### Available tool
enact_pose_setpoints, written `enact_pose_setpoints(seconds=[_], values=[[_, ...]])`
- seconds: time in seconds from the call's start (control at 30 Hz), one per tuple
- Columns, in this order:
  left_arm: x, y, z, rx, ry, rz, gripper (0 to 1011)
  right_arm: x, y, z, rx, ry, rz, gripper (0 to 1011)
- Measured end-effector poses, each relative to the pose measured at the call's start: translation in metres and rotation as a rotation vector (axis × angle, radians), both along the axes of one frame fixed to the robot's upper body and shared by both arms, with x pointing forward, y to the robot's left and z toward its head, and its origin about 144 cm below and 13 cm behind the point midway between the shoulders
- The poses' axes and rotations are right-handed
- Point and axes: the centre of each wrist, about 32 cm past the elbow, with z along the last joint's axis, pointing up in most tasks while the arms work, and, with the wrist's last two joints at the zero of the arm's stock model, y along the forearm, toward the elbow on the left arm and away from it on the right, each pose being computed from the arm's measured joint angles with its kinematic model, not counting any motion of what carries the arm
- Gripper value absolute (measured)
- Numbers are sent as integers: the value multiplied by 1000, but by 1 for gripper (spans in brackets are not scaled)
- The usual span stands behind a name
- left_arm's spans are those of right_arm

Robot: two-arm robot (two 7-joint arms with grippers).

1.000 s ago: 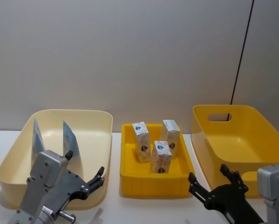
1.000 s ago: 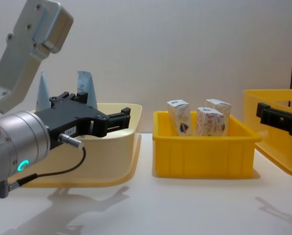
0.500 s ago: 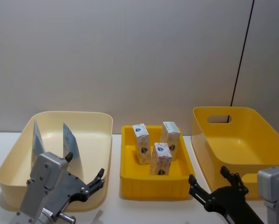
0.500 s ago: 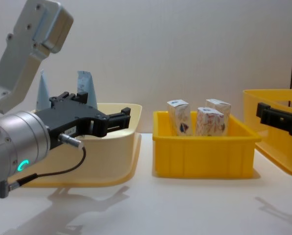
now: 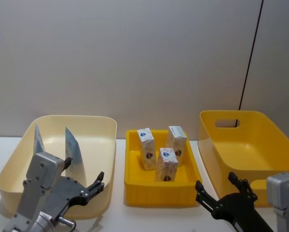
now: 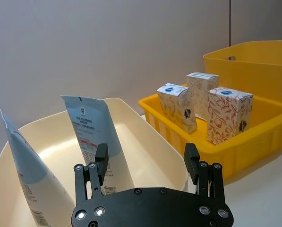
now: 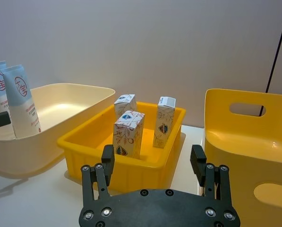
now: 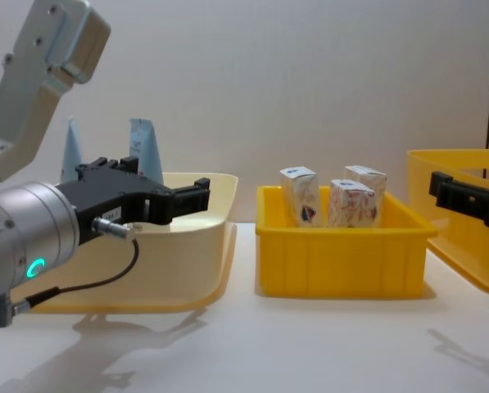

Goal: Bimanual collaborative sorting of washing and personal care products

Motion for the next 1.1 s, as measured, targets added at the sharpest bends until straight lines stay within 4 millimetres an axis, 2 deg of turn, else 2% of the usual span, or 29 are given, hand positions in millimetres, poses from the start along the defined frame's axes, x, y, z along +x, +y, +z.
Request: enact_pose_setpoints(seconds=[1.1], values=[[27,2,4,-5,67,34,1000,0,0,0,0,0,0,1001]])
